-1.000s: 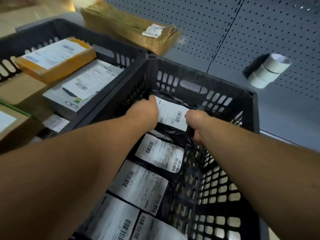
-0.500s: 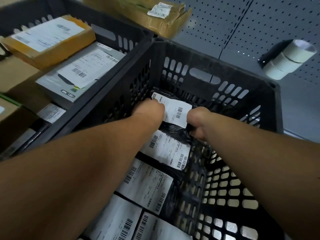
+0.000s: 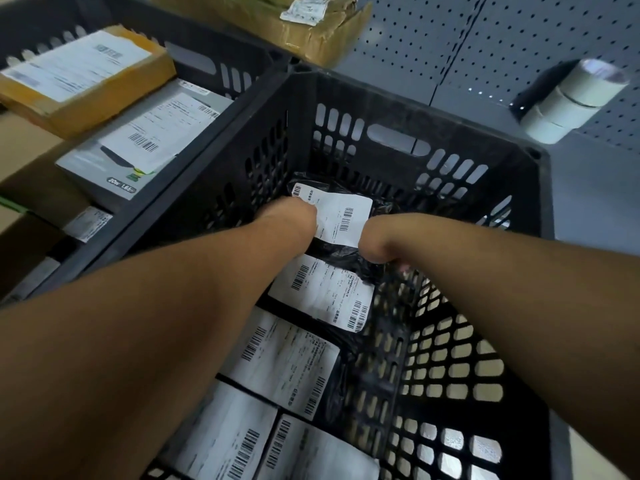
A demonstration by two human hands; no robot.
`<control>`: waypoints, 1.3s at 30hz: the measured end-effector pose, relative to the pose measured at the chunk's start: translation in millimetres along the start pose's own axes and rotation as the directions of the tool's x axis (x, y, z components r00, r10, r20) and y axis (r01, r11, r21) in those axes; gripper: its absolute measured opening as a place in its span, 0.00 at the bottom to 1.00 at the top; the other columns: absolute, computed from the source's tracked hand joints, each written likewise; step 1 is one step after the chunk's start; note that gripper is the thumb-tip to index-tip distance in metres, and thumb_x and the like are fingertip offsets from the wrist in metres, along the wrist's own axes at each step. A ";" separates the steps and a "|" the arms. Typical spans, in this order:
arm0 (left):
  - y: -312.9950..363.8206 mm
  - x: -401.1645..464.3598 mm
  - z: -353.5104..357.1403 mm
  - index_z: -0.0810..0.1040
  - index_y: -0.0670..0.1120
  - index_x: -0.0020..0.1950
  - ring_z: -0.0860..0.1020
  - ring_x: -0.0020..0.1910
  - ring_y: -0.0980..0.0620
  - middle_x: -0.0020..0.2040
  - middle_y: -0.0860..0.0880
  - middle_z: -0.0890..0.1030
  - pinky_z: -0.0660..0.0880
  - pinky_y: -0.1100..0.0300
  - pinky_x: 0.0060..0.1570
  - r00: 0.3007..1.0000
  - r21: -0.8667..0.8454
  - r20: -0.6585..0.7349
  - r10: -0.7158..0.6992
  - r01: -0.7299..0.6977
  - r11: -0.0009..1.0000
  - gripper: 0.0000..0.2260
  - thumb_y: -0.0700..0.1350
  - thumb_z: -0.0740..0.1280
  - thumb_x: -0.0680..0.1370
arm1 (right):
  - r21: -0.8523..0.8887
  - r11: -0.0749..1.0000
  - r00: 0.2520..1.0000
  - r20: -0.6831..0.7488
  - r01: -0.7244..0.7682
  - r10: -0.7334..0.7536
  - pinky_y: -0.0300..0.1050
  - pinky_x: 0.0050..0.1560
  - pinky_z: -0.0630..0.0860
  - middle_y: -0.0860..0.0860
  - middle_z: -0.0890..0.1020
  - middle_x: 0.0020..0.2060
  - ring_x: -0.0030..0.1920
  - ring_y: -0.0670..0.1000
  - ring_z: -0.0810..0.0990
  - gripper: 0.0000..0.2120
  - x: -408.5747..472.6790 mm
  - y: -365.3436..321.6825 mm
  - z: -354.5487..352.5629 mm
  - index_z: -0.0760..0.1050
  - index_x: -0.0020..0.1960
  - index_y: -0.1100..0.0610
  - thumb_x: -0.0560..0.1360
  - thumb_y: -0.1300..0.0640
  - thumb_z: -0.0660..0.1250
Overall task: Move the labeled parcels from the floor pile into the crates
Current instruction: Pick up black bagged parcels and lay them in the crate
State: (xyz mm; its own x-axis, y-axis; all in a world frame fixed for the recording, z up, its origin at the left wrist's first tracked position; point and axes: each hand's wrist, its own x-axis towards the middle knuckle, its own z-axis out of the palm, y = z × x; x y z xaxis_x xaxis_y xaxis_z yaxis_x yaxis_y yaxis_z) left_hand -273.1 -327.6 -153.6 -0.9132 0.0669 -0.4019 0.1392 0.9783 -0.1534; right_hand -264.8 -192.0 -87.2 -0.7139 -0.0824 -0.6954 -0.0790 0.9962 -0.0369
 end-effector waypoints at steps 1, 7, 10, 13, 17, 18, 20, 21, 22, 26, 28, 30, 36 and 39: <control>-0.9 -1.7 2.8 0.69 0.44 0.74 0.75 0.66 0.42 0.68 0.44 0.74 0.76 0.48 0.64 1.000 -0.005 -0.005 0.016 -0.016 1.000 0.23 0.38 0.65 0.78 | 0.067 0.997 0.998 -0.062 -0.023 0.027 0.42 0.37 0.75 0.61 0.78 0.61 0.40 0.55 0.73 0.18 -0.2 2.2 -2.9 0.72 0.69 0.68 0.82 0.66 0.56; 1.5 -14.7 -11.9 0.66 0.46 0.77 0.72 0.71 0.42 0.75 0.43 0.68 0.74 0.49 0.66 0.999 -0.032 0.036 0.015 -0.014 0.999 0.25 0.39 0.64 0.79 | -0.091 0.988 0.957 -0.251 0.125 -0.144 0.46 0.43 0.76 0.59 0.82 0.54 0.45 0.56 0.79 0.15 -39.1 34.5 -37.4 0.78 0.63 0.62 0.81 0.60 0.59; 10.2 -19.9 -35.3 0.64 0.44 0.79 0.69 0.73 0.41 0.77 0.43 0.65 0.71 0.47 0.70 1.000 -0.097 0.023 0.015 -0.013 0.995 0.25 0.45 0.62 0.82 | -0.078 0.987 0.932 -0.327 0.140 -0.158 0.50 0.62 0.75 0.56 0.79 0.63 0.61 0.57 0.77 0.16 -61.3 62.7 -53.0 0.77 0.66 0.57 0.82 0.56 0.59; 24.1 -25.6 -64.4 0.68 0.45 0.77 0.73 0.68 0.41 0.73 0.43 0.71 0.74 0.48 0.65 0.998 -0.226 -0.054 0.015 -0.027 0.974 0.24 0.45 0.64 0.81 | -0.019 0.973 0.879 -0.424 0.230 -0.216 0.43 0.54 0.73 0.51 0.81 0.60 0.56 0.52 0.77 0.14 -80.3 92.9 -64.6 0.80 0.63 0.51 0.79 0.53 0.64; 46.7 -35.1 -106.7 0.77 0.47 0.65 0.78 0.55 0.41 0.59 0.44 0.81 0.78 0.48 0.54 0.965 -0.407 -0.258 -0.043 -0.069 0.911 0.16 0.45 0.63 0.78 | 0.190 0.911 0.790 -0.581 0.365 -0.196 0.43 0.57 0.75 0.45 0.81 0.58 0.56 0.51 0.80 0.20 -106.7 140.8 -70.0 0.72 0.71 0.48 0.79 0.54 0.64; 52.8 -38.0 -117.3 0.77 0.47 0.64 0.79 0.54 0.40 0.57 0.44 0.81 0.78 0.48 0.53 0.942 -0.456 -0.322 -0.094 -0.067 0.887 0.15 0.47 0.63 0.78 | 0.246 0.875 0.761 -0.621 0.417 -0.188 0.43 0.57 0.77 0.43 0.81 0.58 0.54 0.50 0.81 0.22 -115.1 155.4 -69.9 0.71 0.72 0.47 0.79 0.54 0.65; 69.4 -44.3 -136.9 0.75 0.48 0.67 0.78 0.58 0.40 0.61 0.45 0.81 0.77 0.48 0.56 0.888 -0.527 -0.432 -0.160 -0.104 0.843 0.18 0.51 0.62 0.79 | 0.293 0.838 0.704 -0.696 0.460 -0.143 0.41 0.52 0.78 0.41 0.80 0.57 0.48 0.45 0.81 0.23 -130.3 188.5 -67.9 0.69 0.73 0.44 0.79 0.52 0.65; 80.4 -48.3 -146.5 0.74 0.48 0.70 0.78 0.61 0.40 0.63 0.45 0.80 0.76 0.47 0.59 0.865 -0.542 -0.475 -0.163 -0.142 0.828 0.19 0.52 0.62 0.80 | 0.312 0.834 0.688 -0.718 0.456 -0.107 0.40 0.50 0.78 0.41 0.80 0.57 0.47 0.45 0.80 0.23 -136.9 206.9 -65.5 0.69 0.73 0.44 0.79 0.51 0.65; 92.6 -52.5 -155.1 0.73 0.47 0.71 0.77 0.63 0.40 0.65 0.45 0.80 0.75 0.46 0.62 0.844 -0.554 -0.512 -0.158 -0.184 0.812 0.21 0.52 0.62 0.80 | 0.335 0.830 0.681 -0.729 0.445 -0.071 0.42 0.51 0.79 0.41 0.80 0.57 0.48 0.47 0.81 0.23 -142.8 226.0 -61.7 0.68 0.73 0.44 0.79 0.51 0.65; 152.6 -72.2 -181.6 0.73 0.48 0.71 0.78 0.59 0.41 0.68 0.45 0.77 0.75 0.47 0.61 0.790 -0.544 -0.605 -0.100 -0.318 0.776 0.20 0.53 0.61 0.81 | 0.407 0.852 0.715 -0.696 0.329 0.057 0.55 0.60 0.79 0.43 0.80 0.54 0.53 0.53 0.82 0.26 -169.0 304.2 -36.0 0.64 0.76 0.44 0.79 0.50 0.65; 183.6 -83.0 -187.6 0.72 0.50 0.72 0.78 0.58 0.41 0.68 0.45 0.75 0.74 0.49 0.60 0.773 -0.516 -0.633 -0.049 -0.373 0.771 0.20 0.53 0.60 0.81 | 0.437 0.861 0.739 -0.664 0.260 0.114 0.55 0.62 0.78 0.44 0.80 0.56 0.54 0.53 0.81 0.27 -181.8 340.2 -19.1 0.62 0.77 0.44 0.80 0.49 0.65; 213.5 -92.6 -189.8 0.72 0.50 0.73 0.76 0.62 0.42 0.70 0.45 0.73 0.71 0.51 0.62 0.755 -0.476 -0.656 0.011 -0.425 0.770 0.20 0.54 0.61 0.81 | 0.468 0.863 0.748 -0.638 0.190 0.182 0.54 0.61 0.78 0.46 0.79 0.58 0.53 0.53 0.81 0.27 -192.5 374.9 -2.2 0.61 0.78 0.44 0.81 0.47 0.63; 297.7 -108.4 -182.9 0.71 0.52 0.73 0.76 0.63 0.44 0.71 0.47 0.73 0.68 0.56 0.58 0.762 -0.432 -0.630 0.150 -0.504 0.748 0.21 0.55 0.62 0.81 | 0.624 0.781 0.719 -0.542 -0.004 0.436 0.56 0.65 0.75 0.54 0.78 0.66 0.61 0.59 0.79 0.25 -214.8 476.6 48.4 0.64 0.76 0.47 0.82 0.42 0.59; 338.2 -112.1 -172.9 0.70 0.51 0.74 0.76 0.62 0.45 0.70 0.46 0.73 0.67 0.58 0.57 0.765 -0.408 -0.600 0.235 -0.545 0.733 0.22 0.55 0.63 0.81 | 0.700 0.712 0.706 -0.482 -0.045 0.519 0.60 0.70 0.70 0.58 0.76 0.69 0.67 0.62 0.75 0.24 -222.4 522.9 75.9 0.67 0.75 0.52 0.83 0.42 0.58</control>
State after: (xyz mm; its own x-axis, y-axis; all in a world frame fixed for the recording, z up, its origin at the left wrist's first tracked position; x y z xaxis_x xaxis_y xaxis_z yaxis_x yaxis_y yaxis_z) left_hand -189.8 29.7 -4.4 -0.8955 0.3986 0.1982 0.4435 0.7602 0.4747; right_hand -94.5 349.4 -6.3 -0.8805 0.4445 -0.1646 0.4632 0.7333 -0.4977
